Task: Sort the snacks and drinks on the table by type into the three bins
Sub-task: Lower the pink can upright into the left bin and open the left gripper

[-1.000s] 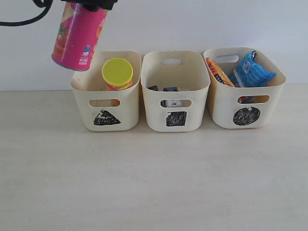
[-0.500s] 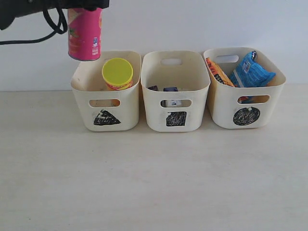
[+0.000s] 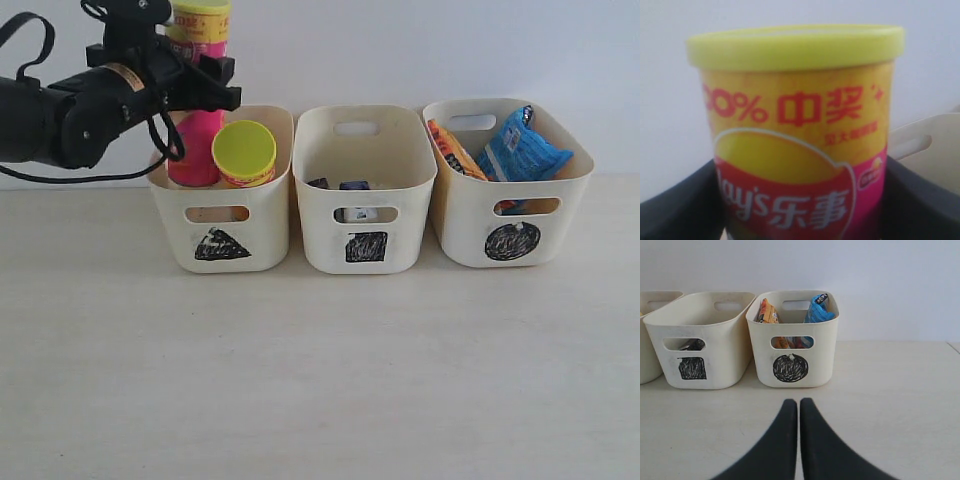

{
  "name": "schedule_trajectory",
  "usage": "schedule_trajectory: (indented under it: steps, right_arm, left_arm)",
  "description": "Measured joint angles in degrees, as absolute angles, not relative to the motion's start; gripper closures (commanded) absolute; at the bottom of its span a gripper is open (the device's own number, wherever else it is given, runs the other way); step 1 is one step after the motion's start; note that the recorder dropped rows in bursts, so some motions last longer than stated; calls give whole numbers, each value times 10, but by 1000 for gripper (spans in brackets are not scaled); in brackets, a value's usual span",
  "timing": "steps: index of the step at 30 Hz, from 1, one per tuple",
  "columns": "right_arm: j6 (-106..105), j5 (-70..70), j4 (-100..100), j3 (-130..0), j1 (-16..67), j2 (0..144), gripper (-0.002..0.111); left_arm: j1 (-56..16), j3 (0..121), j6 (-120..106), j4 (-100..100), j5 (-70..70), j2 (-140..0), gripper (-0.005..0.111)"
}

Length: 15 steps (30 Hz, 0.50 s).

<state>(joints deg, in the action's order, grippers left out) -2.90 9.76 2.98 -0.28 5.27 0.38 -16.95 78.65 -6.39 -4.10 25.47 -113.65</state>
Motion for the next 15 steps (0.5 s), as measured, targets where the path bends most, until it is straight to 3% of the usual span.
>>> schedule_trajectory:
  steps: [1,8,10,15]
  right_arm:
    - [-29,98,30,-3,53,4,108]
    - [-29,98,30,-3,53,4,108]
    - [-29,98,30,-3,53,4,108]
    - [-29,98,30,-3,53,4,108]
  left_arm:
    - [-167,786,-63,-30,256,-1145,99]
    - [-166,786,-62,-13,232,-1153,40]
    - [-166,786,-62,-13,225,-1153,34]
    - [-166,793,-61,-11,171,-1139,34]
